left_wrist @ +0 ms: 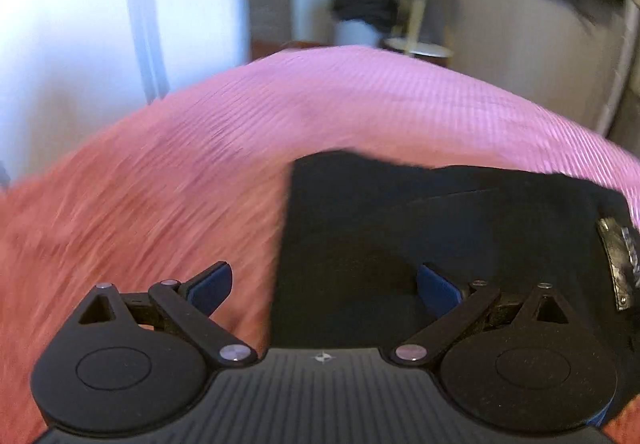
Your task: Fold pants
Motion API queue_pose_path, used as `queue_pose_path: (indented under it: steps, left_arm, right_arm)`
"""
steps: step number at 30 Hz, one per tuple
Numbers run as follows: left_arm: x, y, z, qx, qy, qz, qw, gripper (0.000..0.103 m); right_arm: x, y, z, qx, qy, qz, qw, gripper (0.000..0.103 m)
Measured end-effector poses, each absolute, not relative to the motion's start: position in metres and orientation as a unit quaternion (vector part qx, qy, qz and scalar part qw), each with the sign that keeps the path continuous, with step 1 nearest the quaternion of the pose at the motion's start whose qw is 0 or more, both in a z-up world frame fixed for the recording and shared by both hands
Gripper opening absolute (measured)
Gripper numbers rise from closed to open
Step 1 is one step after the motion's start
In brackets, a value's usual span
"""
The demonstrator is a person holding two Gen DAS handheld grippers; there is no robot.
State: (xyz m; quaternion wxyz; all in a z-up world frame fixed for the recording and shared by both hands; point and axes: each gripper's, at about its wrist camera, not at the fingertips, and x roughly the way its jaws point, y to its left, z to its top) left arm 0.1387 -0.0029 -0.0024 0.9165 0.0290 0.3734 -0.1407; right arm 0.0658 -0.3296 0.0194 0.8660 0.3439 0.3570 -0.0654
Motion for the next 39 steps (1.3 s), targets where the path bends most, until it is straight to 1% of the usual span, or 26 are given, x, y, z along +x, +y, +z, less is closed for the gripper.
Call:
queue_pose_path:
  steps: [3,6,8,9,10,12,13,14,18,19,20,21,23,25,26,28,29,30,31,32,33,34,35,37,39]
  left_arm:
    - [0.145,0.047,-0.012,-0.063,0.429,-0.138,0.89,0.099]
    - [0.155,0.071,-0.027,-0.16,0.478,-0.182,0.844,0.099]
    - [0.165,0.071,-0.037,-0.201,0.503,-0.219,0.812,0.099]
    - [0.169,0.068,-0.039,-0.2,0.506,-0.228,0.807,0.099]
    - [0.172,0.065,-0.041,-0.197,0.507,-0.233,0.806,0.099]
    - [0.182,0.059,-0.041,-0.202,0.512,-0.241,0.799,0.099]
    - [0.188,0.055,-0.041,-0.205,0.515,-0.247,0.795,0.099]
    - [0.193,0.051,-0.041,-0.203,0.518,-0.252,0.792,0.099]
    - [0.209,0.034,-0.044,-0.179,0.522,-0.265,0.79,0.099]
    - [0.211,0.028,-0.044,-0.173,0.521,-0.265,0.793,0.097]
    - [0.212,0.023,-0.041,-0.164,0.516,-0.264,0.799,0.089]
    - [0.209,0.017,-0.037,-0.148,0.511,-0.255,0.807,0.088]
    - [0.201,0.011,-0.032,-0.13,0.5,-0.246,0.82,0.085]
    - [0.197,0.014,-0.03,-0.136,0.487,-0.237,0.829,0.08]
    - [0.196,0.018,-0.028,-0.144,0.483,-0.231,0.832,0.075]
    - [0.193,0.025,-0.022,-0.156,0.468,-0.216,0.842,0.071]
    - [0.194,0.025,-0.019,-0.16,0.459,-0.211,0.848,0.067]
    - [0.194,0.026,-0.015,-0.162,0.443,-0.206,0.857,0.065]
    - [0.195,0.025,-0.012,-0.164,0.427,-0.202,0.866,0.065]
    - [0.196,0.025,-0.007,-0.168,0.402,-0.19,0.88,0.065]
    - [0.197,0.026,-0.002,-0.169,0.379,-0.17,0.894,0.072]
    - [0.196,0.026,0.004,-0.16,0.351,-0.139,0.912,0.081]
    - [0.195,0.026,0.009,-0.144,0.33,-0.097,0.928,0.099]
    - [0.195,0.024,0.016,-0.126,0.325,-0.064,0.935,0.099]
    - [0.194,0.017,0.014,-0.111,0.361,-0.091,0.921,0.099]
  right_arm:
    - [0.06,-0.348,-0.008,0.431,0.392,-0.046,0.812,0.092]
    - [0.065,-0.352,-0.022,0.453,0.376,-0.01,0.808,0.095]
    - [0.068,-0.354,-0.027,0.479,0.361,0.006,0.8,0.094]
    - [0.07,-0.355,-0.031,0.491,0.356,0.016,0.795,0.094]
    - [0.073,-0.355,-0.035,0.497,0.356,0.024,0.791,0.088]
    - [0.079,-0.355,-0.04,0.497,0.354,0.027,0.792,0.084]
    - [0.084,-0.353,-0.041,0.496,0.357,0.031,0.791,0.077]
    - [0.089,-0.35,-0.042,0.492,0.36,0.028,0.792,0.073]
    - [0.104,-0.335,-0.046,0.469,0.351,0.039,0.81,0.07]
    - [0.105,-0.33,-0.045,0.461,0.347,0.039,0.816,0.067]
    - [0.107,-0.327,-0.044,0.455,0.342,0.045,0.821,0.063]
    - [0.107,-0.328,-0.044,0.454,0.338,0.049,0.823,0.058]
    - [0.11,-0.328,-0.041,0.455,0.336,0.052,0.823,0.053]
    - [0.114,-0.325,-0.03,0.444,0.328,0.058,0.832,0.049]
    - [0.117,-0.323,-0.022,0.437,0.318,0.068,0.839,0.048]
    - [0.121,-0.321,-0.007,0.432,0.283,0.09,0.852,0.046]
    - [0.125,-0.32,0.0,0.428,0.26,0.098,0.86,0.046]
    - [0.128,-0.318,0.006,0.421,0.238,0.103,0.869,0.046]
    - [0.13,-0.319,0.011,0.42,0.215,0.1,0.876,0.048]
    - [0.13,-0.323,0.014,0.421,0.194,0.081,0.882,0.057]
    - [0.128,-0.326,0.017,0.418,0.182,0.059,0.888,0.062]
    - [0.124,-0.33,0.02,0.403,0.171,0.028,0.899,0.075]
    - [0.117,-0.333,0.026,0.37,0.157,-0.008,0.916,0.084]
    - [0.104,-0.34,0.037,0.322,0.148,-0.044,0.934,0.085]
    - [0.102,-0.341,0.042,0.323,0.177,-0.032,0.929,0.084]
